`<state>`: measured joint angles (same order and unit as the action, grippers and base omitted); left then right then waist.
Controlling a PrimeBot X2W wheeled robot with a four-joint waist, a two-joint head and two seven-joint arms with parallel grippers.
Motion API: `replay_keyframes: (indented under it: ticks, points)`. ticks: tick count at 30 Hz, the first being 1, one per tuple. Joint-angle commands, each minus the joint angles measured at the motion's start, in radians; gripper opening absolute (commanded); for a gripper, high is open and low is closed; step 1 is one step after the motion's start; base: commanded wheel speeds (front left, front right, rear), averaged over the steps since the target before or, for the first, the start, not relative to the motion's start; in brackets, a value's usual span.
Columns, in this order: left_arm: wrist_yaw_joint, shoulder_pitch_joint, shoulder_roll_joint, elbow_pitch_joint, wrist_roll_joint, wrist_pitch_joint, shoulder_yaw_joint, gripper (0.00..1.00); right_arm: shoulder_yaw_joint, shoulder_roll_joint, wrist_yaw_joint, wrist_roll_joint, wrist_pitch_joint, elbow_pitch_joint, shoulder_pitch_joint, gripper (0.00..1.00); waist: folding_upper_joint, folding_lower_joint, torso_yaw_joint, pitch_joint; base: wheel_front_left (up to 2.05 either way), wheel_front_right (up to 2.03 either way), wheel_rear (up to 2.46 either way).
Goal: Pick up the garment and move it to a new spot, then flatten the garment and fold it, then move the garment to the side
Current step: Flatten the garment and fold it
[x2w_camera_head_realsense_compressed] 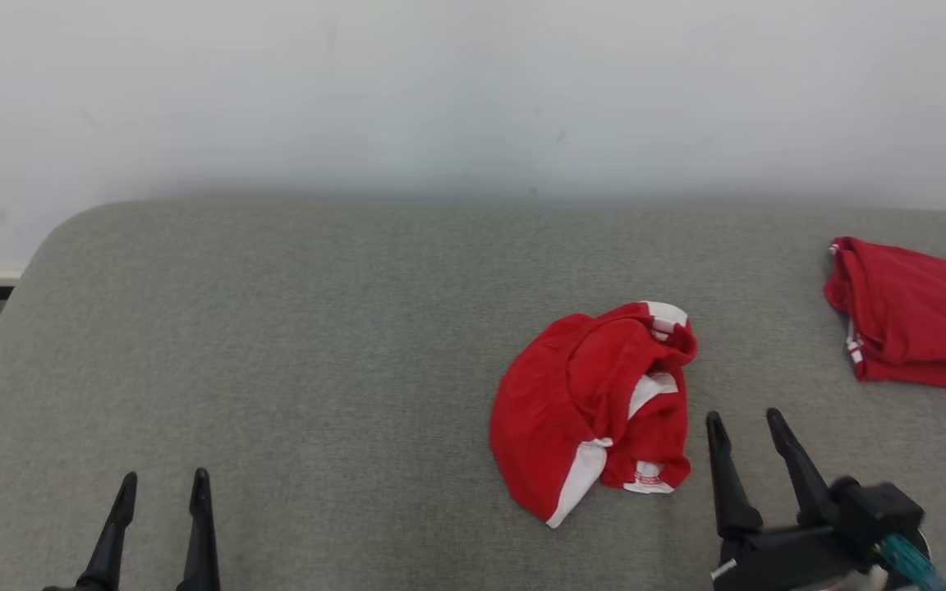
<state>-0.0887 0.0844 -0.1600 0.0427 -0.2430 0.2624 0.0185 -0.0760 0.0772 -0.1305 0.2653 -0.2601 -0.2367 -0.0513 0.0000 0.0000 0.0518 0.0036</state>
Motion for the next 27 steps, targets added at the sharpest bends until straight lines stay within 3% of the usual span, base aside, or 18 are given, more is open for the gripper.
replay_keyframes:
  ticks: [1, 7, 17, 18, 19, 27]
  points:
    - [-0.007, -0.021, 0.007, 0.004, 0.008, 0.003, -0.005, 1.00, -0.017, 0.013, 0.000, 0.000, 0.006, -0.022, -0.032, 1.00, 0.0000, 0.0000, 0.037, 0.017, 0.00, 0.00, 0.00]
    - [-0.023, -0.058, 0.025, 0.027, 0.021, 0.003, -0.023, 1.00, -0.070, 0.037, 0.000, 0.003, 0.009, -0.164, -0.156, 1.00, 0.0000, 0.0000, 0.109, 0.042, 0.00, 0.00, 0.00]
    - [-0.033, -0.088, 0.046, 0.044, 0.035, 0.003, -0.044, 1.00, -0.075, 0.053, 0.000, 0.020, -0.002, -0.448, -0.298, 1.00, 0.0000, 0.0000, 0.208, 0.075, 0.00, 0.00, 0.00]
    - [-0.034, -0.089, 0.048, 0.044, 0.036, 0.003, -0.043, 1.00, -0.079, 0.051, 0.000, 0.025, -0.003, -0.467, -0.309, 0.82, 0.0000, 0.0000, 0.213, 0.078, 0.00, 0.00, 0.00]
    - [-0.035, -0.090, 0.050, 0.044, 0.038, 0.003, -0.044, 1.00, -0.082, 0.051, 0.000, 0.031, -0.004, -0.478, -0.320, 0.01, 0.0000, 0.0000, 0.218, 0.081, 0.00, 0.00, 0.00]
    - [-0.040, -0.102, 0.051, 0.061, 0.038, 0.003, -0.034, 1.00, -0.085, 0.061, 0.000, 0.039, -0.005, -0.421, -0.349, 0.00, 0.0000, 0.0000, 0.218, 0.081, 0.00, 0.00, 0.00]
